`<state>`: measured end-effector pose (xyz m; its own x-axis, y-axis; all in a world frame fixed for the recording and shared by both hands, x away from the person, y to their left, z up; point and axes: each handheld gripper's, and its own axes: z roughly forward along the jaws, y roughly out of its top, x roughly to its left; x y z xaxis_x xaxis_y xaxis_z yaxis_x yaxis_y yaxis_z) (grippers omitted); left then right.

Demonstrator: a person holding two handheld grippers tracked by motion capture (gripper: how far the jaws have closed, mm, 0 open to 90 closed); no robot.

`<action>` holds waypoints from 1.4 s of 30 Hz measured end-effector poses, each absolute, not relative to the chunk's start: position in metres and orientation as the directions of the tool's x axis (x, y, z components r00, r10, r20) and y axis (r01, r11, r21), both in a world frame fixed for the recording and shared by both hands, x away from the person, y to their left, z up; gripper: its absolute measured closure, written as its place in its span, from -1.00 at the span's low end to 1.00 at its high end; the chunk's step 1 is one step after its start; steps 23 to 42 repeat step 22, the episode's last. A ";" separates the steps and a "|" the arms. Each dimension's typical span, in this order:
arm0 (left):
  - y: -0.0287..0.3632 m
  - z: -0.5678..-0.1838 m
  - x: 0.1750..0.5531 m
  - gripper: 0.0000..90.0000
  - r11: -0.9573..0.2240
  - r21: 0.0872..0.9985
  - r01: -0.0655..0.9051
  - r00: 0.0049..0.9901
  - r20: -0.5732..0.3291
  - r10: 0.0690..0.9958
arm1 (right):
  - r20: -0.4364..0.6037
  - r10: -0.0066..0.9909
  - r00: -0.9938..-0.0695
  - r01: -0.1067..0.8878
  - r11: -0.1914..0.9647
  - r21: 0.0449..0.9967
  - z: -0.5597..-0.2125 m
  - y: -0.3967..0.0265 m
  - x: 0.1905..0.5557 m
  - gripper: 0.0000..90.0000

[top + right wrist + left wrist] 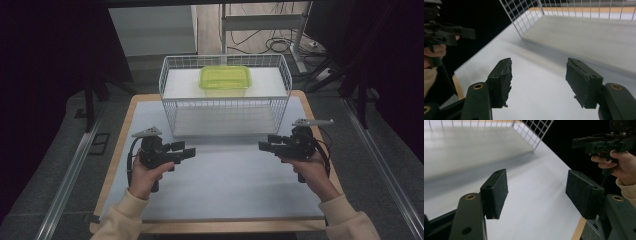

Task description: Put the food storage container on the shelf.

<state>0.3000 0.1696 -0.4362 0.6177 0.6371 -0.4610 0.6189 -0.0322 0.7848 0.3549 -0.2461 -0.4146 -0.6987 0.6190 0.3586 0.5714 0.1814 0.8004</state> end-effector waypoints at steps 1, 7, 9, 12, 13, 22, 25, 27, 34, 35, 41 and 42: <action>0.168 -0.442 0.296 -0.25 -0.045 0.786 0.616 0.619 -0.448 0.646 | 0.354 0.622 -0.698 0.572 0.188 0.798 -0.420 -0.247 0.352 -0.18; 0.162 -0.464 0.285 -0.26 -0.093 0.776 0.624 0.621 -0.421 0.661 | 0.320 0.643 -0.696 0.572 0.226 0.789 -0.455 -0.251 0.337 -0.21; 0.161 -0.468 0.285 -0.26 -0.098 0.769 0.632 0.617 -0.423 0.664 | 0.314 0.644 -0.697 0.573 0.238 0.784 -0.462 -0.252 0.335 -0.23; 0.162 -0.468 0.286 -0.26 -0.093 0.769 0.633 0.613 -0.423 0.668 | 0.312 0.642 -0.700 0.570 0.240 0.786 -0.465 -0.251 0.333 -0.24; 0.162 -0.468 0.286 -0.26 -0.089 0.769 0.633 0.612 -0.426 0.667 | 0.310 0.642 -0.701 0.567 0.240 0.788 -0.465 -0.251 0.333 -0.25; 0.163 -0.471 0.284 -0.27 -0.089 0.771 0.631 0.607 -0.419 0.675 | 0.305 0.648 -0.698 0.556 0.222 0.801 -0.467 -0.256 0.330 -0.31; 0.163 -0.471 0.284 -0.27 -0.089 0.771 0.631 0.607 -0.419 0.675 | 0.305 0.648 -0.698 0.556 0.222 0.801 -0.467 -0.256 0.330 -0.31; 0.163 -0.471 0.284 -0.27 -0.089 0.771 0.631 0.607 -0.419 0.675 | 0.305 0.648 -0.698 0.556 0.222 0.801 -0.467 -0.256 0.330 -0.31; 0.163 -0.471 0.284 -0.27 -0.089 0.771 0.631 0.607 -0.419 0.675 | 0.305 0.648 -0.698 0.556 0.222 0.801 -0.467 -0.256 0.330 -0.31; 0.163 -0.471 0.284 -0.27 -0.089 0.771 0.631 0.607 -0.419 0.675 | 0.305 0.648 -0.698 0.556 0.222 0.801 -0.467 -0.256 0.330 -0.31; 0.163 -0.471 0.284 -0.27 -0.089 0.771 0.631 0.607 -0.419 0.675 | 0.305 0.648 -0.698 0.556 0.222 0.801 -0.467 -0.256 0.330 -0.31; 0.163 -0.471 0.284 -0.27 -0.089 0.771 0.631 0.607 -0.419 0.675 | 0.305 0.648 -0.698 0.556 0.222 0.801 -0.467 -0.256 0.330 -0.31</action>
